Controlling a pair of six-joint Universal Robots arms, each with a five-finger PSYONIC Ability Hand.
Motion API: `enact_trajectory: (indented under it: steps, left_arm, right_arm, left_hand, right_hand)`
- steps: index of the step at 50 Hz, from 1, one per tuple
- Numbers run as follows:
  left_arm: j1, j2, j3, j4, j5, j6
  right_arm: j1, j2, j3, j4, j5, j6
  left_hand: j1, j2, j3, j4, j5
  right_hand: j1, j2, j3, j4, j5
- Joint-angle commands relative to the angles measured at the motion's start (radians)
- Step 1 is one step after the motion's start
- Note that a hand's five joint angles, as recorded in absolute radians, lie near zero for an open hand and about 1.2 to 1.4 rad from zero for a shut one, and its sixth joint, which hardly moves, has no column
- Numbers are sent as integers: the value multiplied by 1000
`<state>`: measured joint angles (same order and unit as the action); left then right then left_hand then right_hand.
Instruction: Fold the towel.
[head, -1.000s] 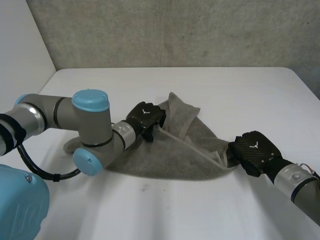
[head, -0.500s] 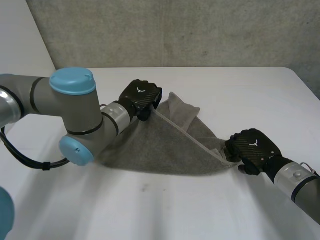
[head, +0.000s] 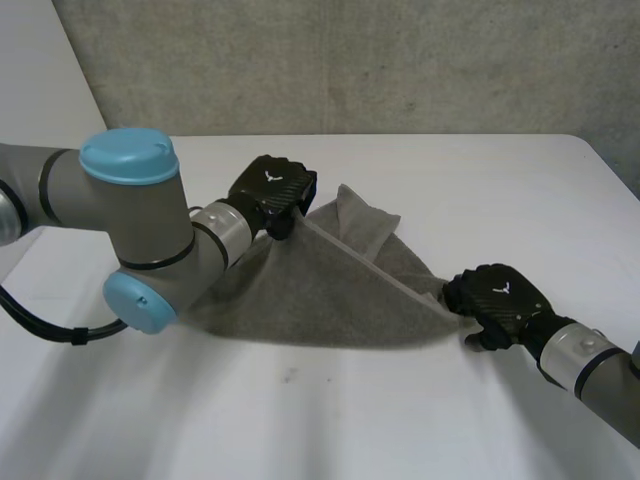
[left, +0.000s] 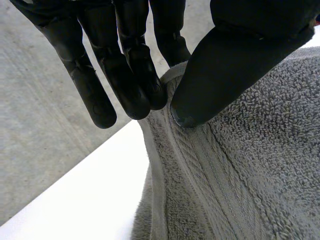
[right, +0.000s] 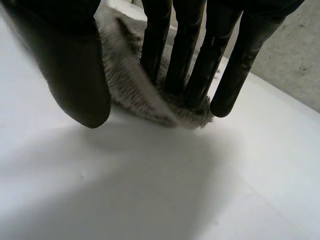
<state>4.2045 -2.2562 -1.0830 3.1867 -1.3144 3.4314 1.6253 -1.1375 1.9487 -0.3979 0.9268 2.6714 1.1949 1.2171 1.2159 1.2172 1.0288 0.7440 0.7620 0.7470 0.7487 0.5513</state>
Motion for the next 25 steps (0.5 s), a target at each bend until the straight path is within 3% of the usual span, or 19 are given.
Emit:
enact_trajectory:
  steps: [1,4,5,6,7,14,19,22,25]
  left_arm:
    - [14,30,-6,1,-34,-1]
    - [19,41,-8,-1,-45,-4]
    - [19,46,-11,-2,-45,-6]
    - [19,52,-14,-2,-45,-11]
    - [19,52,-14,-2,-45,-11]
    - [19,109,-83,-1,-40,-26]
    - [19,179,-124,-2,-42,-27]
    - [20,236,-150,-2,-45,-29]
    - [25,300,-175,-4,-46,-29]
  right_arm:
    - [8,24,-10,-1,1,-1]
    - [16,30,-17,-1,6,-1]
    - [24,28,-22,-2,7,1]
    - [24,28,-22,-2,7,1]
    - [28,21,-30,-6,7,1]
    - [25,-71,-63,1,27,54]
    - [21,-269,-109,10,41,227]
    - [21,-315,-132,25,44,268]
    - [21,-415,-197,117,56,324]
  left_hand:
    - [201,179,180,179,193]
    - [201,179,180,179,193]
    - [201,179,180,179,193]
    - [201,179,180,179,193]
    - [201,179,180,179,193]
    - [201,179,180,179,193]
    - [201,179,180,179,193]
    - [201,179,180,179,193]
    - [201,179,180,179,193]
  right_hand:
    - [-37,-55,-40,-41,-19]
    - [59,41,56,55,78]
    - [313,295,310,308,331]
    - [316,298,313,311,334]
    - [649,631,646,644,667]
    - [652,634,649,648,670]
    - [652,634,649,648,670]
    - [652,634,649,648,670]
    - [652,634,649,648,670]
